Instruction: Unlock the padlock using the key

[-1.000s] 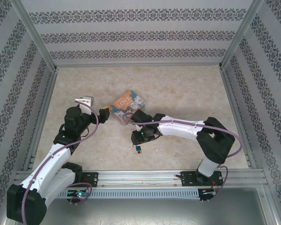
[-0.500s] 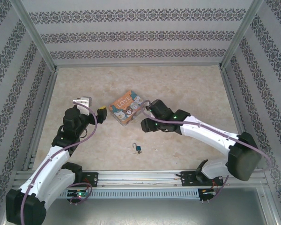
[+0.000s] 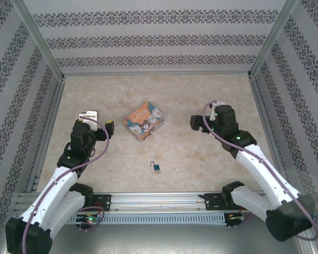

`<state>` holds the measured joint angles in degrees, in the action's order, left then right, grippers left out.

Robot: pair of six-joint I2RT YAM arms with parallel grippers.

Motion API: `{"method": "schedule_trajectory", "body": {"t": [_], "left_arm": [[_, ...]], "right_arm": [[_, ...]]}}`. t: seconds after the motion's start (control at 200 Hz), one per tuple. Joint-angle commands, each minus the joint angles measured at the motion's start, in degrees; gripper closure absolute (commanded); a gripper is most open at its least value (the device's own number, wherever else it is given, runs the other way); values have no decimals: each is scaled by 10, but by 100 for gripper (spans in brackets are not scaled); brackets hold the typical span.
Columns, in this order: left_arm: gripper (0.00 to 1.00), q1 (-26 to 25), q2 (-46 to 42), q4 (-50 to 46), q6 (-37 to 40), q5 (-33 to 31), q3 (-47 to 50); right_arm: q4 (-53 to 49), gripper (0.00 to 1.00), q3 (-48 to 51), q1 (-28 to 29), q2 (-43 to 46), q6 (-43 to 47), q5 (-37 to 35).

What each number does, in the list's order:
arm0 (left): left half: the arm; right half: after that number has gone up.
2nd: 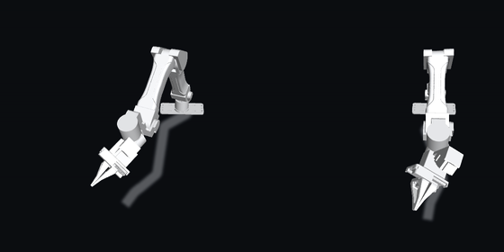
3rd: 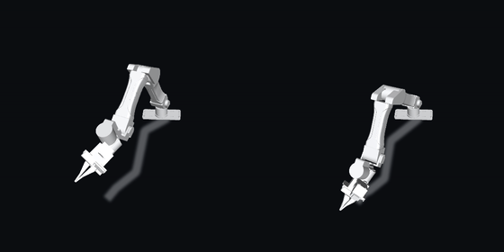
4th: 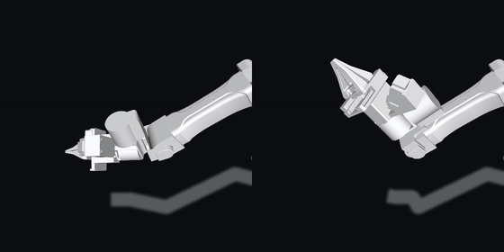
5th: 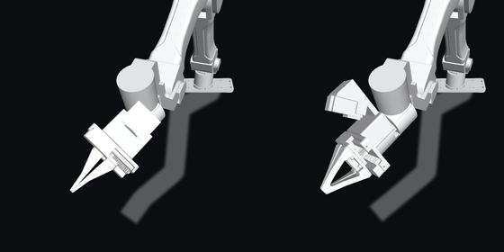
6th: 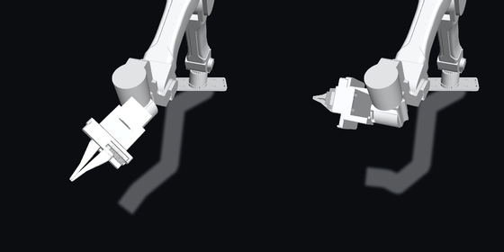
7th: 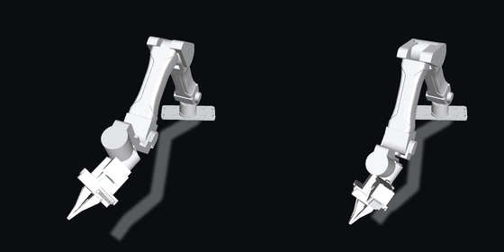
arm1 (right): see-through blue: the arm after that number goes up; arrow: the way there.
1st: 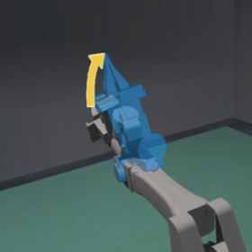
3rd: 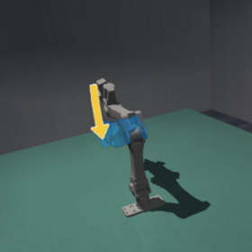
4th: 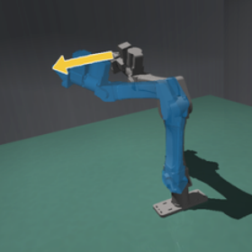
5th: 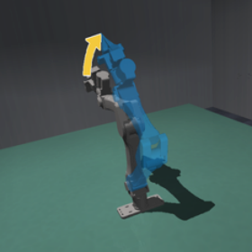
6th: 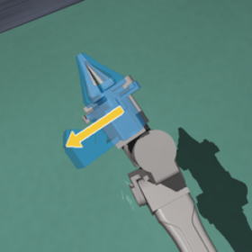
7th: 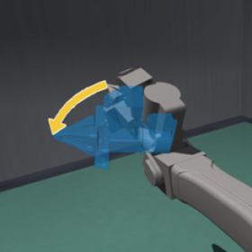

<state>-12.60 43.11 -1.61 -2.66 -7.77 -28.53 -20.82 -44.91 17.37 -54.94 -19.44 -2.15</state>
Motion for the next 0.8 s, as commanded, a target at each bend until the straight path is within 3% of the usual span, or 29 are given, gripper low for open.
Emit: {"method": "schedule_trajectory", "body": {"t": [0.0,0.125,0.325,0.625,0.794], "left_arm": [[1,13,11,-14,25,-21,-18],[1,30,26,-21,25,-22,-20],[1,52,29,-7,12,-18,-5],[1,70,48,4,-21,-12,2],[1,77,60,13,-45,-17,7]], "right_arm": [[52,2,43,-50,40,21,-5],[110,2,87,-96,74,54,-12],[289,2,182,-110,79,158,-43],[537,2,265,-134,-48,195,-39],[644,2,284,-154,-138,195,2]]}}
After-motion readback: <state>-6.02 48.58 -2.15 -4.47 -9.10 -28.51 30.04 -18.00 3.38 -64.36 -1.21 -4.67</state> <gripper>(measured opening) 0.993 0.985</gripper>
